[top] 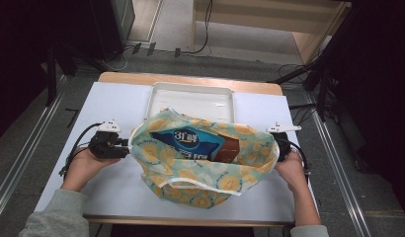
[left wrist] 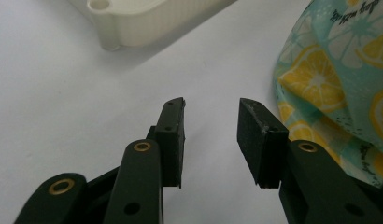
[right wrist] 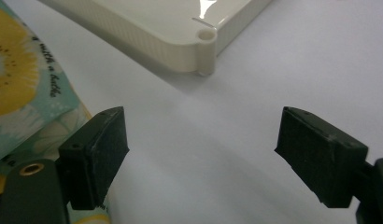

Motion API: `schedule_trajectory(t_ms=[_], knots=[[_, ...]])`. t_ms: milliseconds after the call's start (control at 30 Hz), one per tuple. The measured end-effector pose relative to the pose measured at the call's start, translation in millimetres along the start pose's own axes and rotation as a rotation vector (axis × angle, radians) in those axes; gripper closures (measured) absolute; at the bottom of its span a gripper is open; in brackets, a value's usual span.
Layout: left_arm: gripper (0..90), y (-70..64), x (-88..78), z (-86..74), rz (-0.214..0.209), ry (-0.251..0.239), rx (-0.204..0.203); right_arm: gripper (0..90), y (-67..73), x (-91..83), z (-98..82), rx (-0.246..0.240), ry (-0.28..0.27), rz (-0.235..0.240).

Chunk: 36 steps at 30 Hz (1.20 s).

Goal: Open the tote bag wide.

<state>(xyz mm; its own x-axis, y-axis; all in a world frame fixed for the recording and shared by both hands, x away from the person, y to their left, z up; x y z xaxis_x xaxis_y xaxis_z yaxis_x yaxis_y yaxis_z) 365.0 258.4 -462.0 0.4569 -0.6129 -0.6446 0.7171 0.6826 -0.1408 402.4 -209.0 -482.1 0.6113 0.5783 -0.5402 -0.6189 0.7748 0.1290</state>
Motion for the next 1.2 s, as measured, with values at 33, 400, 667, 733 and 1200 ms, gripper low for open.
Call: schedule_trajectory(t_ms=[33,400,667,733,1200], knots=[[62.9,-0.6,0.3,0.9,-0.002,-0.003,-0.006,22.2,-0.3,-0.7,0.3,0.008,0.005,-0.005],[52.0,2.8,3.1,1.2,-0.033,0.037,-0.067,37.3,1.7,-7.1,8.3,-0.014,-0.04,0.026],[51.1,1.5,1.5,2.2,-0.055,0.021,-0.044,42.8,5.1,-9.7,11.5,-0.014,-0.033,0.063],[51.1,1.0,0.6,2.8,-0.059,0.017,-0.04,44.4,5.3,-11.6,12.7,-0.01,-0.042,0.071],[51.6,-0.5,0.1,3.0,-0.088,0.018,-0.052,50.9,9.0,-14.2,13.6,-0.011,-0.021,0.103]])
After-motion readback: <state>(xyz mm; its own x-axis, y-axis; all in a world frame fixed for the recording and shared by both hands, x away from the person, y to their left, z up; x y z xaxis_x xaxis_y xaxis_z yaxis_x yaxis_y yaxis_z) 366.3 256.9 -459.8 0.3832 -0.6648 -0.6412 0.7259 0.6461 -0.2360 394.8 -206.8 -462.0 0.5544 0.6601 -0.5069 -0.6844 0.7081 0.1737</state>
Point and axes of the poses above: each handheld gripper's, and its own axes: x roughly forward along the jaws, z roughly out of its top, y roughly to its left, the point moved 5 cm from there along x, roughly forward along the jaws, and after that the axes turned 6 degrees about -y, right-handed, at the moved point
